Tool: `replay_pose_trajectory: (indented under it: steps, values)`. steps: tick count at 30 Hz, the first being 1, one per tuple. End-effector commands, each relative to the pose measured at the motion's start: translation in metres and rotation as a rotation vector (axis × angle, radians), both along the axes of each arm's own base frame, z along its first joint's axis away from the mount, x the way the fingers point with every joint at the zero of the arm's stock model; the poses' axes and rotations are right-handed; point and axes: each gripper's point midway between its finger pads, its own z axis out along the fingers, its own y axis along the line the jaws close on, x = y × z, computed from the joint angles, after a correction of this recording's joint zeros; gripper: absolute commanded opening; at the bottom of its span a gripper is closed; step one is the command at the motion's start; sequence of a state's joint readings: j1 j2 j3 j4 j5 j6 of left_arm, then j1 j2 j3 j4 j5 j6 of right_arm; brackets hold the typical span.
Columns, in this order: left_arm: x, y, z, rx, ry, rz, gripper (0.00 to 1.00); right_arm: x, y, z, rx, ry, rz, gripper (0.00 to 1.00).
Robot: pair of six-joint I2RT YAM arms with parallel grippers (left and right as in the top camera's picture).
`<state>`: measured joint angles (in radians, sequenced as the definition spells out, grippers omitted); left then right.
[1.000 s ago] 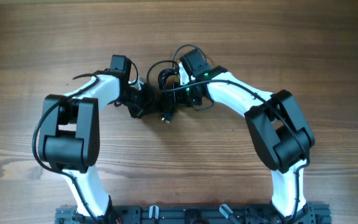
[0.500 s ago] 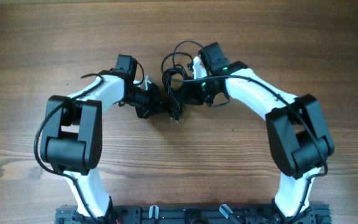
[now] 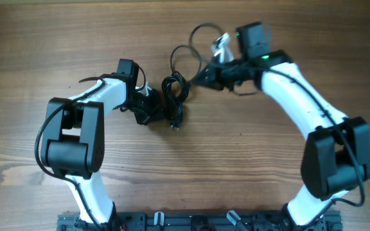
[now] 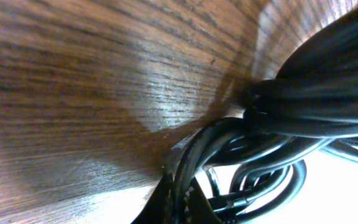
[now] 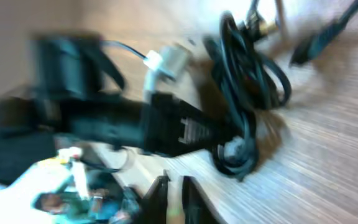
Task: Untangle cables
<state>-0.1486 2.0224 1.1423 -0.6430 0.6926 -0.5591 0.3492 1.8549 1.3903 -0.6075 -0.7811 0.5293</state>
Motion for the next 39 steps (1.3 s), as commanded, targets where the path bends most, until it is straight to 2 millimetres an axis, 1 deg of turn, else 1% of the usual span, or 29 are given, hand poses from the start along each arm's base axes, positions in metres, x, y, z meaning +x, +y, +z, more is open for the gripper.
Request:
replay_pose_trajectory:
  steps: [1, 2, 4, 7, 10, 16, 19, 21, 23, 24, 27, 29, 31, 32, 35, 36, 38, 39]
  values:
    - [-0.014, 0.028, -0.037, 0.191, 0.044, -0.003, 0.04, -0.006, 0.005, -0.029, -0.207, -0.042, -0.02, 0.35]
    - [-0.014, 0.028, -0.037, 0.19, 0.045, -0.003, 0.04, -0.011, 0.008, -0.038, -0.256, -0.026, -0.029, 0.38]
    - [-0.014, 0.028, -0.037, 0.191, 0.045, -0.003, 0.05, -0.015, 0.011, -0.05, -0.292, -0.01, -0.026, 0.39]
    - [-0.014, 0.028, -0.037, 0.191, 0.045, -0.003, 0.05, -0.016, 0.01, -0.069, -0.325, 0.02, -0.021, 0.39]
    - [-0.014, 0.028, -0.037, 0.191, 0.045, -0.003, 0.05, -0.017, 0.01, -0.075, -0.332, 0.033, -0.018, 0.4]
    - [-0.014, 0.028, -0.037, 0.19, 0.045, -0.003, 0.05, -0.016, 0.009, -0.077, -0.342, 0.029, -0.019, 0.39]
    - [-0.014, 0.028, -0.037, 0.19, 0.045, -0.003, 0.05, -0.017, 0.012, -0.078, -0.348, 0.016, -0.008, 0.39]
    - [-0.014, 0.028, -0.037, 0.19, 0.045, -0.003, 0.05, -0.018, 0.017, -0.084, -0.354, 0.013, 0.001, 0.39]
    - [-0.014, 0.028, -0.037, 0.19, 0.045, -0.003, 0.05, -0.021, 0.023, -0.097, -0.363, 0.027, 0.018, 0.38]
    - [-0.014, 0.028, -0.037, 0.19, 0.045, -0.003, 0.05, -0.024, 0.026, -0.103, -0.367, 0.042, 0.022, 0.35]
    - [-0.014, 0.028, -0.037, 0.19, 0.045, -0.003, 0.05, -0.028, 0.036, -0.113, -0.366, 0.05, 0.033, 0.27]
    - [-0.014, 0.028, -0.037, 0.19, 0.045, -0.003, 0.05, -0.029, 0.038, -0.124, -0.372, 0.078, 0.021, 0.21]
    - [-0.014, 0.028, -0.037, 0.19, 0.045, -0.003, 0.05, -0.031, 0.042, -0.127, -0.355, 0.088, 0.031, 0.19]
    - [-0.014, 0.028, -0.037, 0.19, 0.045, -0.003, 0.05, -0.03, 0.044, -0.126, -0.347, 0.085, 0.034, 0.18]
    - [-0.014, 0.028, -0.037, 0.19, 0.045, -0.003, 0.06, -0.026, 0.048, -0.124, -0.327, 0.062, 0.034, 0.06]
    - [-0.014, 0.028, -0.037, 0.19, 0.045, -0.003, 0.05, -0.025, 0.05, -0.123, -0.32, 0.055, 0.035, 0.04]
    - [-0.014, 0.028, -0.037, 0.191, 0.044, -0.003, 0.06, -0.024, 0.053, -0.122, -0.305, 0.053, 0.037, 0.04]
    - [-0.014, 0.028, -0.037, 0.191, 0.045, -0.003, 0.06, -0.024, 0.058, -0.117, -0.266, 0.053, 0.049, 0.04]
